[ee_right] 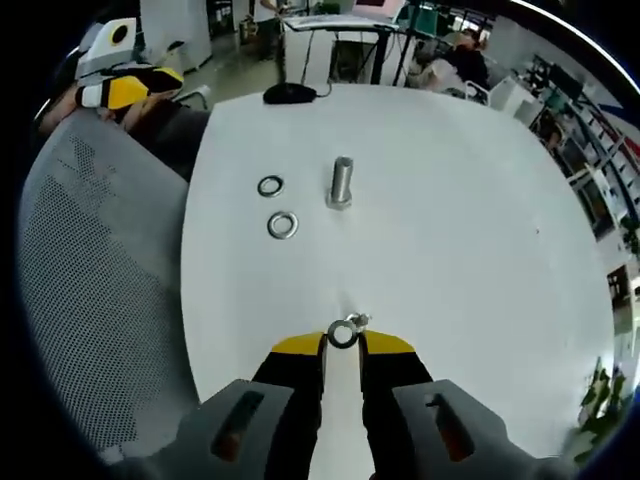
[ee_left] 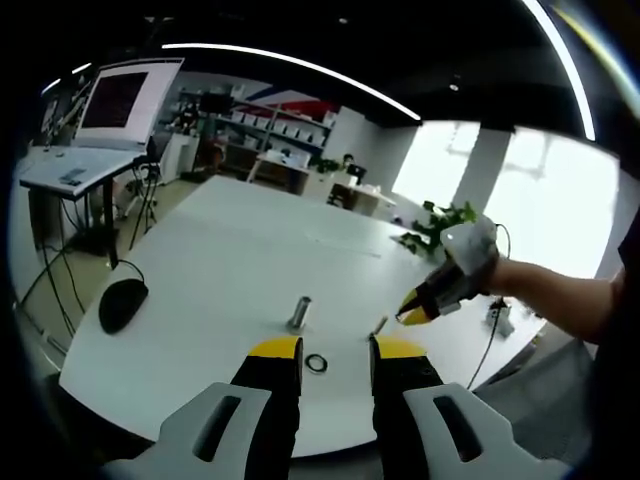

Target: Place the washer onto the threaded stud by aligning its center hole with the stud, sliding it down to the base, and recovering from edge contact or off-axis alignment until the washer reaches the visible bottom stop.

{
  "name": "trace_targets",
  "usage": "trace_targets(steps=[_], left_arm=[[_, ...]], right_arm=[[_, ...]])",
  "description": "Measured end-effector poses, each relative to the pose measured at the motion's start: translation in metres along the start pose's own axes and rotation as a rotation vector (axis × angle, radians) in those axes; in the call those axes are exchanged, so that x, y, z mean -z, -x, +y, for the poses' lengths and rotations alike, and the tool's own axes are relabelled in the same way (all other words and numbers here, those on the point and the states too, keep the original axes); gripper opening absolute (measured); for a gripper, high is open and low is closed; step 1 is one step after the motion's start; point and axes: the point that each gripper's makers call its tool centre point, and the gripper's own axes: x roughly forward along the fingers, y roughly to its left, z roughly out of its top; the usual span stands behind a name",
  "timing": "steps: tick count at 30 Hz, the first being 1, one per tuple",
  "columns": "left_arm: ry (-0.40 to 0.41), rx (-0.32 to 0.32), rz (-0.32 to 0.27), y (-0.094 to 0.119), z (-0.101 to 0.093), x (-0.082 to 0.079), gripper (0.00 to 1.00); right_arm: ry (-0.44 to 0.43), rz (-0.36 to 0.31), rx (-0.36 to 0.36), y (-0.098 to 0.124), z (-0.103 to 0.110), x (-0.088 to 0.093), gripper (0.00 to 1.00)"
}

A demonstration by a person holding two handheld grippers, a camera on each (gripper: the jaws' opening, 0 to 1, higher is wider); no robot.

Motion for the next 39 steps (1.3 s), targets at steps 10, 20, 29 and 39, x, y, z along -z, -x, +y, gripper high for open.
trace_targets(steps=[10,20,29,39], left_arm=[[0.005,-0.002,0.000,0.000,0.000,0.000,0.25],[0.005,-0.007,-0.003,0.000,0.001,-0.001,0.25],[0.005,-0.007,0.002,0.000,0.001,0.000,0.25],[0.009,-0.012,0.002,0.000,0.002,0.000,0.25]], right_arm=[[0.019,0.011,0.020,-0.010,-0.010,-0.003,0.15],[0.015,0.026,0.023,-0.017,-0.013,-0.001,0.15],[0.011,0.034,0.016,-0.024,-0.012,0.003,0.15],[0.003,0.056,0.004,-0.037,-0.010,0.011,0.15]])
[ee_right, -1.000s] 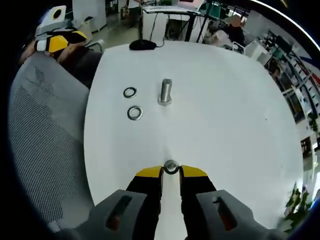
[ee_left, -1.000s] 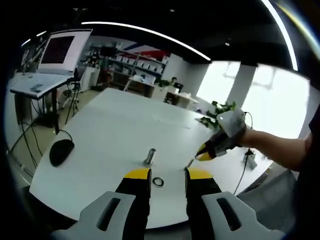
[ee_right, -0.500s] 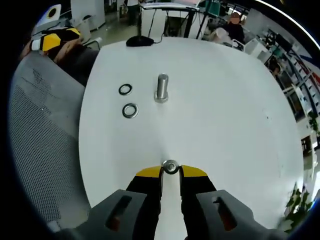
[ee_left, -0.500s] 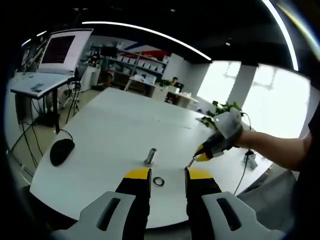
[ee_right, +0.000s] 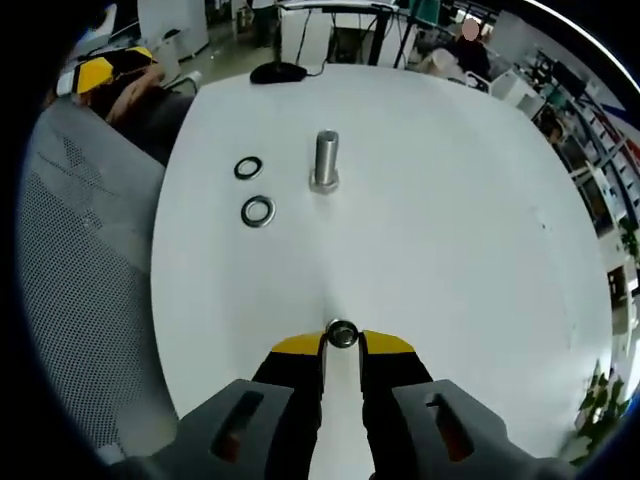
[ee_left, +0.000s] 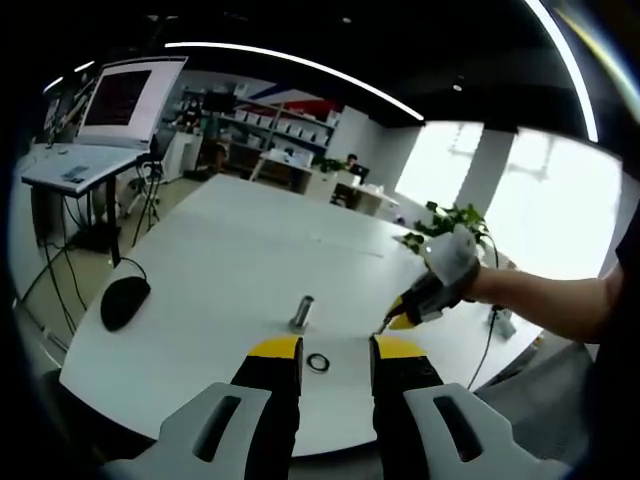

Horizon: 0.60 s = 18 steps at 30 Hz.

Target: Place the washer onto the threaded stud by aligning its center hole with the stud, sliding it down to the base, and recovering from edge contact or off-axis alignment until the washer reaches the visible bottom stop.

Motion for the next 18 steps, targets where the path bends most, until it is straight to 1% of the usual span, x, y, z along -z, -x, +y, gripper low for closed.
trace_targets(steps=[10,18], left_arm=[[0.002,-0.003,0.003,0.000,0.001,0.001,0.24],[0.006,-0.006,0.003,0.000,0.001,0.001,0.24]], right_arm=[[0.001,0.028,-0.020,-0.015,0.002,0.007,0.15],[0.009,0.045,-0.030,-0.020,0.004,0.010,0.15]])
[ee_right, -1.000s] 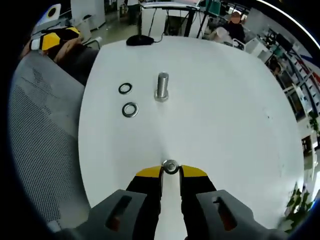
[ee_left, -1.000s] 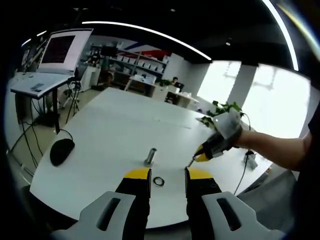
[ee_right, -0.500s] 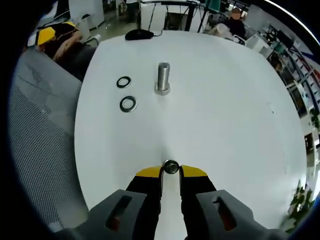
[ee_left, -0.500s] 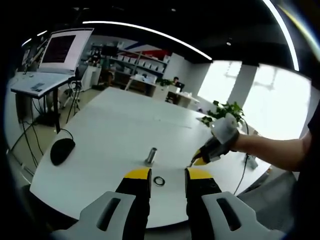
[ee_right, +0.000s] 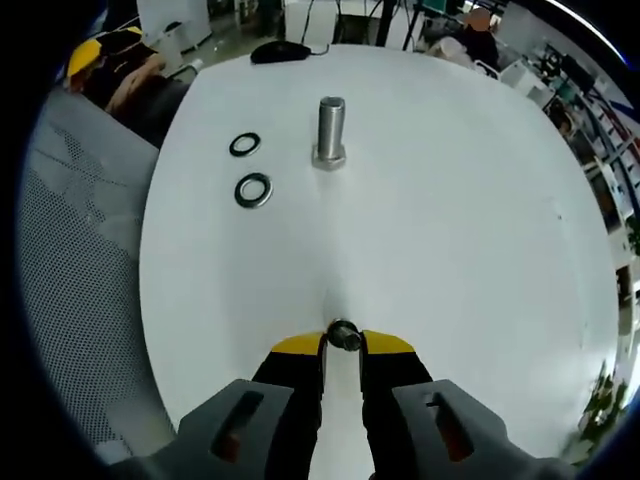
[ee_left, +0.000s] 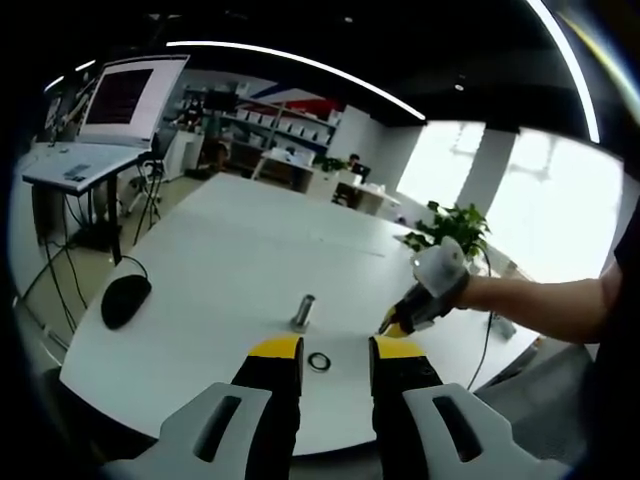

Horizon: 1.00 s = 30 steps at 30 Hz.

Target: Place the washer onto the threaded stud by aligning its center hole with the stud, sliding it down to the base, and recovering from edge contact or off-axis alignment until the washer reaches the visible bottom stop.

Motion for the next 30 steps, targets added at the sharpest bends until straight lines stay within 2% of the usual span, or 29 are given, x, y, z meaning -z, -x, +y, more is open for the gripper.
trace_targets(steps=[12,19,24,26,30], left_arm=[[0.001,0.001,0.000,0.000,0.000,0.000,0.24],[-0.001,0.004,-0.004,0.000,0.000,-0.001,0.24],[0.001,0.007,-0.005,0.000,-0.001,-0.001,0.24],[-0.003,0.005,0.013,-0.001,-0.001,0.002,0.24],[-0.002,0.012,0.008,-0.001,-0.001,0.002,0.23]], right_arm=[[0.009,0.032,-0.002,-0.003,0.001,0.009,0.16],[0.001,0.009,0.021,0.014,-0.002,0.008,0.16],[-0.002,-0.034,0.036,0.037,-0.006,-0.005,0.16],[0.008,-0.041,0.040,0.044,-0.007,-0.009,0.16],[0.035,-0.096,0.015,0.059,-0.002,-0.032,0.17]])
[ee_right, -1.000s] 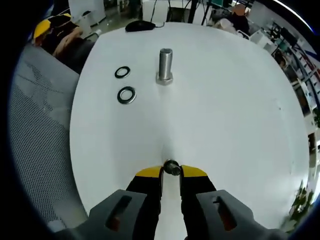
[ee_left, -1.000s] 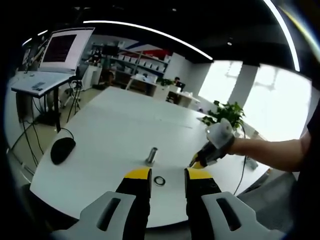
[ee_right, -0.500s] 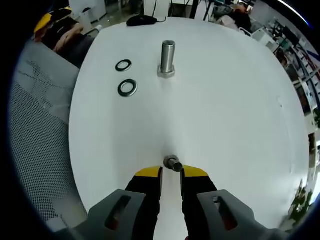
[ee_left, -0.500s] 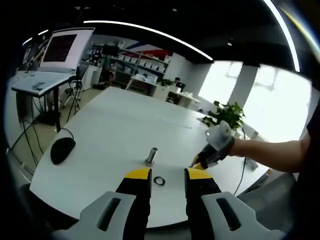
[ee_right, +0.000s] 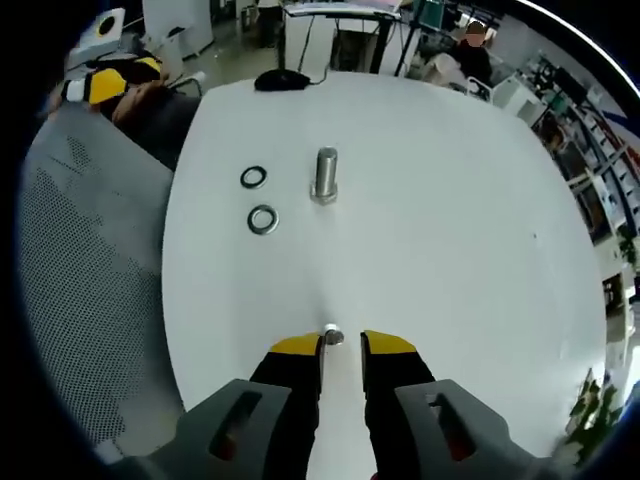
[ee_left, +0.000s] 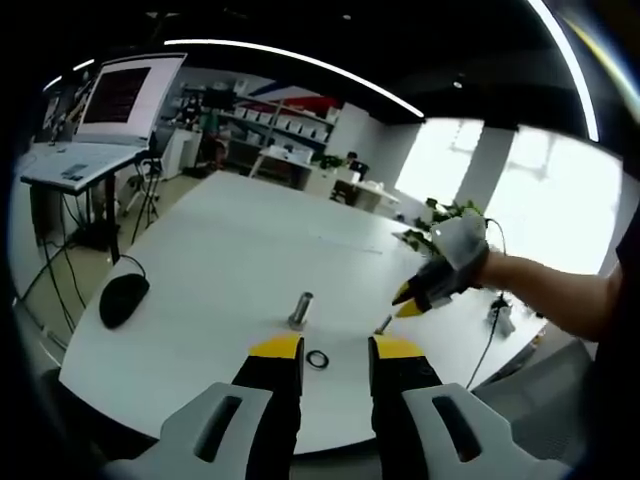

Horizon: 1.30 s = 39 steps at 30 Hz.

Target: Place the washer onto the threaded stud by aligning its center hole with the stud, sliding it down to the base, and recovering from edge contact or off-axis alignment until the washer reaches the visible bottom stop.

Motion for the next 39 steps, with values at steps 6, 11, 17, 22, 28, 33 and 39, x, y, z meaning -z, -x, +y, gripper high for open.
trace_targets(steps=[6,11,17,22,28,33,39], left_arm=[[-0.005,0.007,-0.003,0.000,-0.001,-0.001,0.23],[-0.027,0.013,0.005,-0.001,-0.003,-0.001,0.21],[-0.052,0.002,0.026,-0.002,-0.002,0.002,0.21],[-0.044,-0.005,0.025,-0.001,0.000,0.002,0.22],[-0.033,-0.018,0.008,0.000,0.004,0.000,0.21],[-0.034,-0.022,0.011,0.000,0.004,0.001,0.20],[-0.023,-0.024,-0.002,0.000,0.005,-0.001,0.20]], right_arm=[[0.075,-0.023,-0.047,0.005,0.013,-0.031,0.17],[0.146,-0.003,-0.077,0.001,0.022,-0.046,0.17],[0.194,0.021,-0.129,-0.012,0.039,-0.061,0.17],[0.257,0.047,-0.164,-0.030,0.053,-0.067,0.17],[0.291,0.091,-0.199,-0.055,0.066,-0.069,0.19],[0.291,0.116,-0.220,-0.076,0.075,-0.071,0.22],[0.268,0.138,-0.248,-0.094,0.083,-0.070,0.23]])
